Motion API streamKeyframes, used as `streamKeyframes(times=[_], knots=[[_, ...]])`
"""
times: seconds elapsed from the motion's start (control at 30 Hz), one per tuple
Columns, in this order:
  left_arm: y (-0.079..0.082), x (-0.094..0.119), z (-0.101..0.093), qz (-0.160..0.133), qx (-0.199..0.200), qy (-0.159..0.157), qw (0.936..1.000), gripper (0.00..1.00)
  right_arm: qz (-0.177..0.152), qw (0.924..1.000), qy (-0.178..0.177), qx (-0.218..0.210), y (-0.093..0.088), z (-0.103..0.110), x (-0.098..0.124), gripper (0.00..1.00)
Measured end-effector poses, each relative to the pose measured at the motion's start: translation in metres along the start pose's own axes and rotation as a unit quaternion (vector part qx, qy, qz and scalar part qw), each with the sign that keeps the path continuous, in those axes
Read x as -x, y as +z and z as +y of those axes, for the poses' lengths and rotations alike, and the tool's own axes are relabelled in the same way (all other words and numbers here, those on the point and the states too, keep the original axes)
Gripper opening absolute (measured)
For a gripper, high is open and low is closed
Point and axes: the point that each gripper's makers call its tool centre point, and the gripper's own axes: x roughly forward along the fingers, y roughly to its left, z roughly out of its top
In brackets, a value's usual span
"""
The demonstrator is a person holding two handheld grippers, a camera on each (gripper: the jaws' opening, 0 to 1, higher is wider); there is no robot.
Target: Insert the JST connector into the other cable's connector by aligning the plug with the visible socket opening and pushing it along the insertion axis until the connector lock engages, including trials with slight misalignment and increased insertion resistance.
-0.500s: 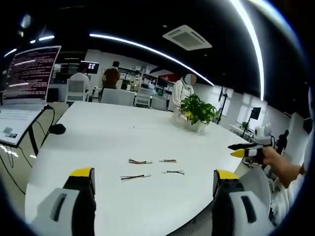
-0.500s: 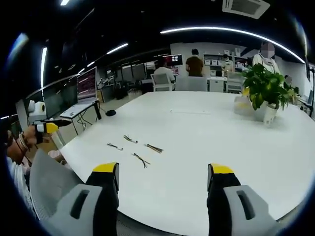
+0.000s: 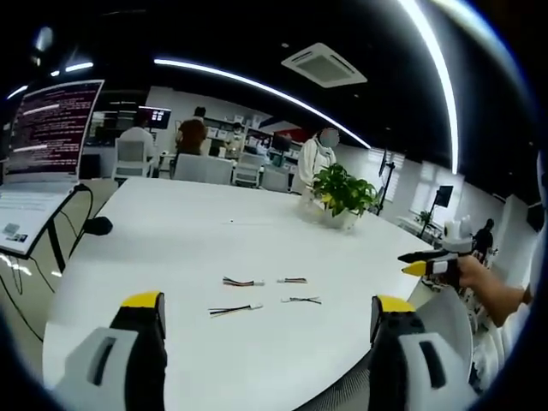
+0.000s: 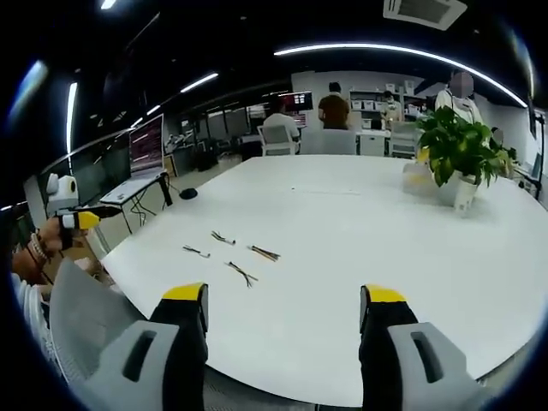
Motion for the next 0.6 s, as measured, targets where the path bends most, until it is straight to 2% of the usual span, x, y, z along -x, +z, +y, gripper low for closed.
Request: streamKeyframes(times=[0.6], knots=[[-0.001, -0.006, 0.005, 0.006, 0.003, 0.000, 1.0000, 0.99, 0.018, 0.9998, 0.007, 0.009, -0.004, -0.001, -0.012, 0.70]])
